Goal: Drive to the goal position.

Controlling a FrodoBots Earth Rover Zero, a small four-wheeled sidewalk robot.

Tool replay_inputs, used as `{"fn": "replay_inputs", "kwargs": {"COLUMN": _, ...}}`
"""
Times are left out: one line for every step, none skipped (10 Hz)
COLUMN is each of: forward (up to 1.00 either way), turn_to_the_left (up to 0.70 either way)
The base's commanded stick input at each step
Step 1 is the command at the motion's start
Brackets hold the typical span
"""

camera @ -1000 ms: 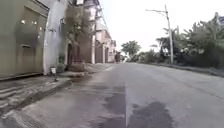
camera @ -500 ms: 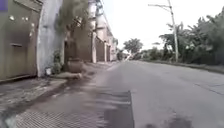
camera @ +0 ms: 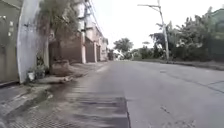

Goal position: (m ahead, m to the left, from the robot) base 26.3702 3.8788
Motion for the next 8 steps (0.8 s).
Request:
{"fn": "replay_inputs", "kwargs": {"forward": 1.00, "turn_to_the_left": 0.00}}
{"fn": "replay_inputs", "kwargs": {"forward": 1.00, "turn_to_the_left": 0.00}}
{"fn": "replay_inputs", "kwargs": {"forward": 1.00, "turn_to_the_left": 0.00}}
{"fn": "replay_inputs", "kwargs": {"forward": 1.00, "turn_to_the_left": 0.00}}
{"fn": "replay_inputs", "kwargs": {"forward": 1.00, "turn_to_the_left": 0.00}}
{"fn": "replay_inputs", "kwargs": {"forward": 1.00, "turn_to_the_left": 0.00}}
{"fn": "replay_inputs", "kwargs": {"forward": 1.00, "turn_to_the_left": 0.00}}
{"fn": "replay_inputs", "kwargs": {"forward": 1.00, "turn_to_the_left": 0.00}}
